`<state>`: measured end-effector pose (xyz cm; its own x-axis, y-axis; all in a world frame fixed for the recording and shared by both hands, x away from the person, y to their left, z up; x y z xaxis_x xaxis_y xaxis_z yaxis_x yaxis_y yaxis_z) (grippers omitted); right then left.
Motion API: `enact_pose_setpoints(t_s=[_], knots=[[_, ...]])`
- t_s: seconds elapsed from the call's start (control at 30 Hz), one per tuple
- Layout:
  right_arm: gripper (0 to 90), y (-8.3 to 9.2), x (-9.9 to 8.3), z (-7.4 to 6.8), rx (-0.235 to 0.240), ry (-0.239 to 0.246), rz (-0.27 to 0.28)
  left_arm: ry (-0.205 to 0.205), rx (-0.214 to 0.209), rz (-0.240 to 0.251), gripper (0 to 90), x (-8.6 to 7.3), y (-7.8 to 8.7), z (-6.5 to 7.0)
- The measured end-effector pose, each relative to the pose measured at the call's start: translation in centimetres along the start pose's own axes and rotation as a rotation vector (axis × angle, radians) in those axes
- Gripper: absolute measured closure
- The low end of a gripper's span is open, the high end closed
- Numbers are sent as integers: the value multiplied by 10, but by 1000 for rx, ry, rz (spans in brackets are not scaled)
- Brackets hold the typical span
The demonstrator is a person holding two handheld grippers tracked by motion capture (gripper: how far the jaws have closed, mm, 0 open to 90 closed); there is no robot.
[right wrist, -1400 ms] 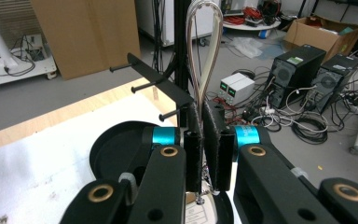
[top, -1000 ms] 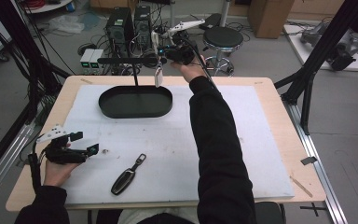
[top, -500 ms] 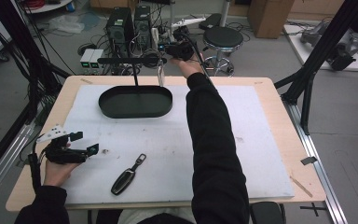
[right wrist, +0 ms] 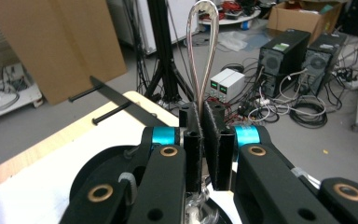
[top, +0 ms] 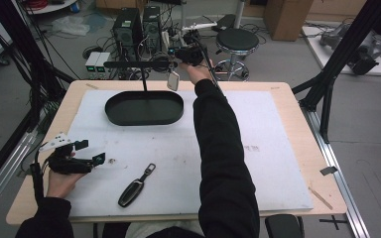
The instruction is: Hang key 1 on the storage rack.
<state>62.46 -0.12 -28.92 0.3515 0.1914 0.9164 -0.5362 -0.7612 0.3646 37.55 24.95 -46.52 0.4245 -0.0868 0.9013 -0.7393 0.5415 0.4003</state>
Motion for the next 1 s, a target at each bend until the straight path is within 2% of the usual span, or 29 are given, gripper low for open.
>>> enact_pose_setpoints(t_s=[0.1, 0.2, 0.23, 0.27, 0.33, 0.37, 0.4, 0.43, 0.47, 0.53, 0.57, 0.6, 0.63, 0.67, 0.7, 0.77, 0.9, 1.0], knots=[[844, 1, -4, 4, -14, -24, -19, 2, 0, 0, 17, 0, 0, 0], [754, 1, -8, 7, -13, -52, -38, 2, -1, -2, 17, 0, 0, 1], [640, 2, -10, 8, -14, -74, -47, -1, -1, -3, 18, 0, 0, 0], [640, 2, -10, 8, -14, -74, -47, -1, -1, -4, 18, 0, 0, 0], [510, 3, -13, 10, -23, -81, -60, 0, -1, -2, 18, 0, 0, 1], [419, 4, -16, 12, -33, -88, -71, 2, -1, 0, 18, 0, 0, 1], [260, 6, -21, 15, -55, -83, -79, -4, -1, -6, 18, 0, 0, 1], [193, 7, -23, 16, -54, -89, -78, -1, 0, -2, 18, 0, 0, 1], [193, 7, -23, 16, -54, -89, -78, -2, -1, -6, 18, 0, 0, 1], [96, 10, -27, 18, -57, -75, -84, -2, -1, -6, 18, -1, 0, 1], [93, 11, -30, 19, -52, -63, -88, -1, -2, -6, 18, -1, 0, 1], [6, 11, -36, 18, -42, -66, -121, 0, -1, -5, 18, 0, 0, 1], [6, 11, -36, 18, -42, -66, -121, 0, -1, -5, 18, -1, 0, 1], [6, 12, -42, 16, -25, -55, -156, 0, 0, -5, 18, -1, 0, 1], [6, 14, -44, 16, -31, -42, -160, -2, 2, -5, 18, -1, 0, 1], [6, 17, -46, 16, -38, -24, -149, -4, 1, -7, 18, -1, 0, 1], [6, 24, -54, 20, -39, -24, -144, -4, 3, -7, 18, -1, 1, 1], [6, 35, -64, 26, -62, -20, -147, -5, 3, -5, 18, -1, 0, 1]])
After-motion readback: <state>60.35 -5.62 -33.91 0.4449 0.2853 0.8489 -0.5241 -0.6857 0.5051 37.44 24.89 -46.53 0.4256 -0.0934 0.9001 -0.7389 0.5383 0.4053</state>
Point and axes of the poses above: each handheld gripper's, and its own axes: y roughly backward along the jaws, x roughly out of its top, z roughly to its right, the point moved 10 cm from there along -y, roughly forward along the jaws, and after that the axes turned 5 degrees about x, right-handed, at the moved point
